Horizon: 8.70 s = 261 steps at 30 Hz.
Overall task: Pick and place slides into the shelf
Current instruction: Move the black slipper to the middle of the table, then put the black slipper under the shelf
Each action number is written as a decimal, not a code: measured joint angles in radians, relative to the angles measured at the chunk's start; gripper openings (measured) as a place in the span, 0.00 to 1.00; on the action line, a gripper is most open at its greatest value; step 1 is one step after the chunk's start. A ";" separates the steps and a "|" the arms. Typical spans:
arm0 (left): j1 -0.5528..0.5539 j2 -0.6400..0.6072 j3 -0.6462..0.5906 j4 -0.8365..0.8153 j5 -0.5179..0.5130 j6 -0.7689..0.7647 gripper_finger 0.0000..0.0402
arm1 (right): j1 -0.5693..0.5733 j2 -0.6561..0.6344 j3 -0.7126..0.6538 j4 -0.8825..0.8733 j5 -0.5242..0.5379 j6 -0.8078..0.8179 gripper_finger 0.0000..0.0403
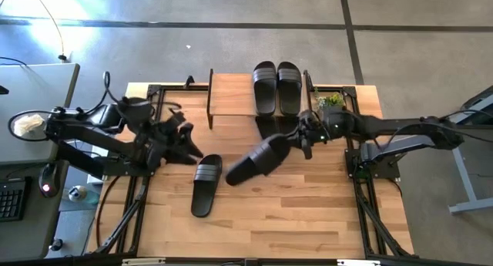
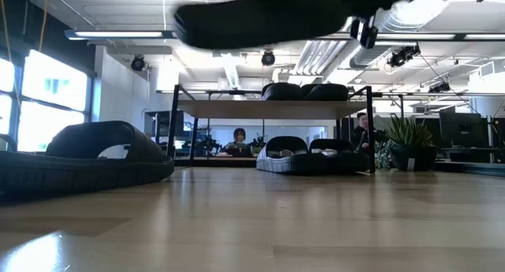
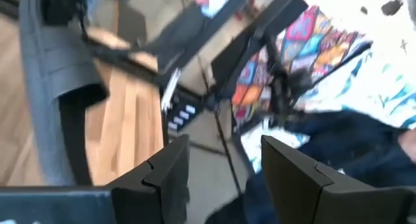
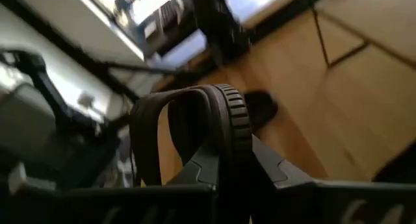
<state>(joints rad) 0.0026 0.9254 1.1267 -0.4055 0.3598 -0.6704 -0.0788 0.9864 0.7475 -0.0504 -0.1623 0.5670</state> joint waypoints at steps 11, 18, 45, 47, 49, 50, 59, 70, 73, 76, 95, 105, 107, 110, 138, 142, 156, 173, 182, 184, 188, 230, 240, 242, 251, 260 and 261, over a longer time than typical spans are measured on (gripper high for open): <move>-0.121 0.110 0.000 -0.158 -0.057 0.012 0.43 | 0.001 0.298 0.511 -0.631 -0.240 -0.158 0.04; -0.196 0.170 0.000 -0.230 -0.117 0.011 0.43 | 0.001 0.580 0.617 -0.633 -0.374 -0.256 0.04; -0.378 0.362 0.000 -0.326 -0.458 -0.045 0.43 | 0.016 1.064 0.894 -0.612 -0.295 -0.385 0.14; -0.378 0.384 0.000 -0.332 -0.458 -0.044 0.43 | 0.016 1.066 0.895 -0.600 -0.257 -0.385 0.18; -0.378 0.402 0.000 -0.341 -0.458 -0.044 0.43 | 0.017 1.069 0.894 -0.605 -0.235 -0.385 0.21; -0.378 0.412 -0.002 -0.354 -0.458 -0.044 0.43 | 0.017 1.069 0.894 -0.603 -0.226 -0.389 0.23; -0.378 0.480 -0.001 -0.356 -0.477 -0.048 0.43 | 0.023 1.069 0.894 -0.612 -0.129 -0.400 0.38; -0.378 0.516 0.000 -0.457 -0.503 -0.053 0.43 | 0.030 1.063 0.896 -0.670 0.044 -0.418 0.43; -0.378 0.516 0.000 -0.504 -0.473 -0.063 0.43 | 0.030 1.043 0.896 -0.682 0.055 -0.418 0.43; -0.383 0.515 0.000 -0.581 -0.441 -0.070 0.43 | 0.033 1.006 0.896 -0.712 0.092 -0.420 0.43; -0.520 0.661 -0.078 -0.642 -0.766 -0.095 0.43 | 0.246 0.677 0.897 -0.906 0.478 -0.498 0.43; -0.522 0.814 -0.073 -0.642 -0.863 -0.122 0.43 | 0.382 0.648 0.896 -0.971 0.653 -0.388 0.43; -0.520 0.823 -0.074 -0.642 -0.890 -0.131 0.43 | 0.403 0.648 0.896 -0.967 0.674 -0.369 0.43; -0.520 0.831 -0.074 -0.633 -0.928 -0.150 0.43 | 0.430 0.649 0.893 -0.971 0.691 -0.330 0.43; -0.260 0.829 -0.075 -0.465 -1.041 -0.060 0.01 | 0.695 0.602 0.686 -0.865 0.523 0.065 0.00; -0.216 0.830 -0.075 -0.428 -1.059 -0.001 0.04 | 0.695 0.548 0.416 -0.493 0.458 0.119 0.00; -0.021 0.830 -0.075 -0.336 -1.120 0.116 0.03 | 0.686 0.528 0.060 -0.035 0.501 0.286 0.00; 0.198 0.830 -0.075 -0.261 -1.138 0.228 0.02 | 0.681 0.528 0.054 -0.040 0.520 0.289 0.00; 0.245 0.830 -0.074 -0.216 -1.133 0.297 0.02 | 0.681 0.528 0.054 -0.041 0.525 0.289 0.00; 0.248 0.830 -0.074 -0.210 -1.118 0.300 0.02 | 0.681 0.528 0.054 -0.042 0.525 0.289 0.00; 0.247 0.829 -0.074 -0.208 -1.097 0.301 0.06 | 0.681 0.528 0.054 -0.042 0.525 0.289 0.00; 0.069 0.694 -0.074 -0.248 -1.008 0.270 0.35 | 0.681 0.529 0.055 0.043 0.547 0.205 0.01; -0.145 0.605 -0.074 -0.288 -0.788 0.276 0.35 | 0.679 0.529 0.055 0.161 0.608 0.024 0.32; -0.204 0.593 -0.074 -0.309 -0.753 0.238 0.35 | 0.679 0.529 0.055 0.176 0.634 -0.040 0.36; -0.454 0.606 -0.073 -0.288 -0.780 0.063 0.35 | 0.661 0.601 0.130 0.191 0.713 -0.255 0.39; -0.513 0.735 -0.073 -0.163 -0.978 0.120 0.35 | 0.615 0.757 0.252 0.016 0.734 -0.178 0.39; -0.513 0.740 -0.074 -0.165 -1.003 0.121 0.35 | 0.615 0.761 0.264 -0.003 0.739 -0.163 0.39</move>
<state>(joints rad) -0.5102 1.6651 1.0527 -0.5705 -0.6435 -0.5497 0.5362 1.7477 1.0112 -0.0533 0.5772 0.4043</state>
